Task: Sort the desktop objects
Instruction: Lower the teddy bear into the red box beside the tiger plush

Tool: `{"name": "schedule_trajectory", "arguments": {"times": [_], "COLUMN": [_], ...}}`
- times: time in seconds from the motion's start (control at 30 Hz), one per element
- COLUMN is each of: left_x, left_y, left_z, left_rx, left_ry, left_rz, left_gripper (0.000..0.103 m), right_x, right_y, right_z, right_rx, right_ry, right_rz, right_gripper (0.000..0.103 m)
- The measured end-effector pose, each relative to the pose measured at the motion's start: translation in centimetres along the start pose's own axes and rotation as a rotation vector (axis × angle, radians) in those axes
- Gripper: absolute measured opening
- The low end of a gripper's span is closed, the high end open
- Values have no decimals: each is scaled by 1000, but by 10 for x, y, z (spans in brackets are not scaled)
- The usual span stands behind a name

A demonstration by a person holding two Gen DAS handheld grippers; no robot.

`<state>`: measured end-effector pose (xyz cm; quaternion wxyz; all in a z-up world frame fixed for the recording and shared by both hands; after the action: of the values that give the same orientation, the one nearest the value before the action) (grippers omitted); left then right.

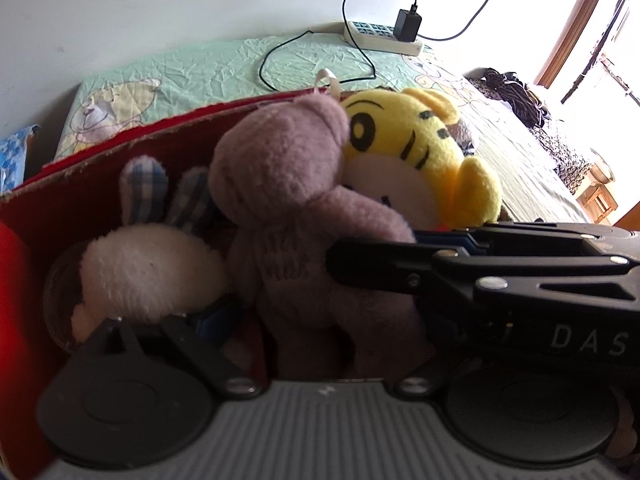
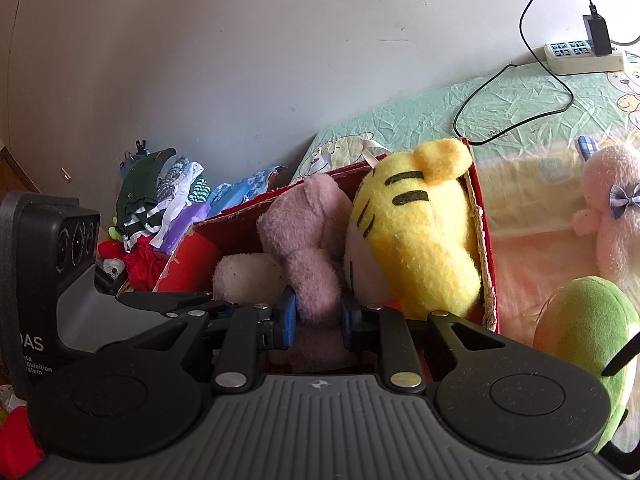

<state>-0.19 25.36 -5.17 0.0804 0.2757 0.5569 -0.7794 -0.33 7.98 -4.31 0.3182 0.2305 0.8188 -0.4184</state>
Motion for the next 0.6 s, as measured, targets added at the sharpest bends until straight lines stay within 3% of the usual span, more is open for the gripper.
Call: {"name": "schedule_trajectory", "arguments": {"times": [0.6], "left_x": [2], "left_y": [7], "left_z": [4], "left_rx": [-29], "left_ry": [62], "left_rz": [33], "left_gripper": [101], "right_x": [7], "right_y": [-2], "right_z": [-4], "right_rx": [15], "right_ry": [-57], "right_rz": [54], "right_gripper": [20]}}
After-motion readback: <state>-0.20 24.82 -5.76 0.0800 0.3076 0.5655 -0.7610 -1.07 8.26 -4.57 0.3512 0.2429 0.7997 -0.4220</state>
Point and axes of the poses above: each gripper's, at about its wrist camera, not at the fingertips, and y roughly the way its jaws point, z to its right, x to its underside, the point moved 3 cm from there along y, roughly the way its jaws point, and after that the axes turned 6 degrees about -y, right-handed, at the moved point
